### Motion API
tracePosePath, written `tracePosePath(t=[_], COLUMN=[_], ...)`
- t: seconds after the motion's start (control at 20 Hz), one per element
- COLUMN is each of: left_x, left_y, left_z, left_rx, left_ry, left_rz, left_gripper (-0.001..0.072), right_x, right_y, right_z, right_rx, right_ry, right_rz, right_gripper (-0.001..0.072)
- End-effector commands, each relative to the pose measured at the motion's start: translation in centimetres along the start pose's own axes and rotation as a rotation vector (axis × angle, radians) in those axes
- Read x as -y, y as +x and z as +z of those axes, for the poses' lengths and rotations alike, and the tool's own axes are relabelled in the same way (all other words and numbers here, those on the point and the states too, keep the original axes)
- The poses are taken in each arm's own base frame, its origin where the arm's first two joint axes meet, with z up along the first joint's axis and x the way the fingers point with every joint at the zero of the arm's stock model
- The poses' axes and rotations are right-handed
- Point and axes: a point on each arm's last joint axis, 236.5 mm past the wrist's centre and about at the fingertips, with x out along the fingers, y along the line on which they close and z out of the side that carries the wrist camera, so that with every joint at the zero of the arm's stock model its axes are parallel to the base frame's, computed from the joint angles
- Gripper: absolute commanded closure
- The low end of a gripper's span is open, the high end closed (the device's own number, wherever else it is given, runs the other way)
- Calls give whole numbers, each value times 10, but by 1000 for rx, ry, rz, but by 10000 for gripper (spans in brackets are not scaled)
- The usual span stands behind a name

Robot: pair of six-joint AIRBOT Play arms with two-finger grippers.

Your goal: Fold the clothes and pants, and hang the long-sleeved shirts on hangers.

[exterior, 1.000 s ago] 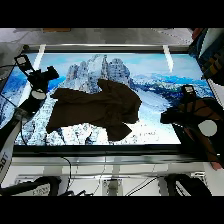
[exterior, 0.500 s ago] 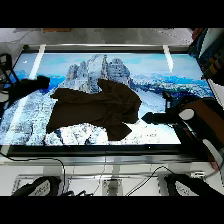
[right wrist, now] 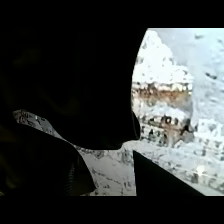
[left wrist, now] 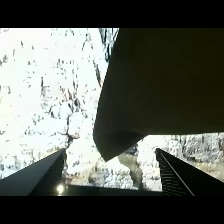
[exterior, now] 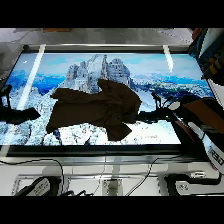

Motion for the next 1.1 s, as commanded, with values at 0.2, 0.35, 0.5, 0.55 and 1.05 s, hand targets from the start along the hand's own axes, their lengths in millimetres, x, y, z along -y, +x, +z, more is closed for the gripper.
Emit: tracePosePath(t=[0.2,0.35,0.5,0.55,1.05], left_x=[-6,-6,-15,-21,-7], left_y=[36,40,43,43,82], left_z=[-72,-78,-79,-79,-74], left_rx=[-187,-199,-180,-167,-156], left_ry=[-59,-66,-96,-128,-232], left_rz=[-17,-19,-5,-7,-280], left_gripper=[63,91,133,170,240], right_x=[-19,-16,-16,-16,-16], right_y=[20,21,20,20,20], right_z=[7,16,16,16,16], right_rx=[-11,28,30,27,31], right_ry=[169,172,171,171,171], right_rz=[149,136,136,137,135], right_gripper=[411,640,699,699,699])
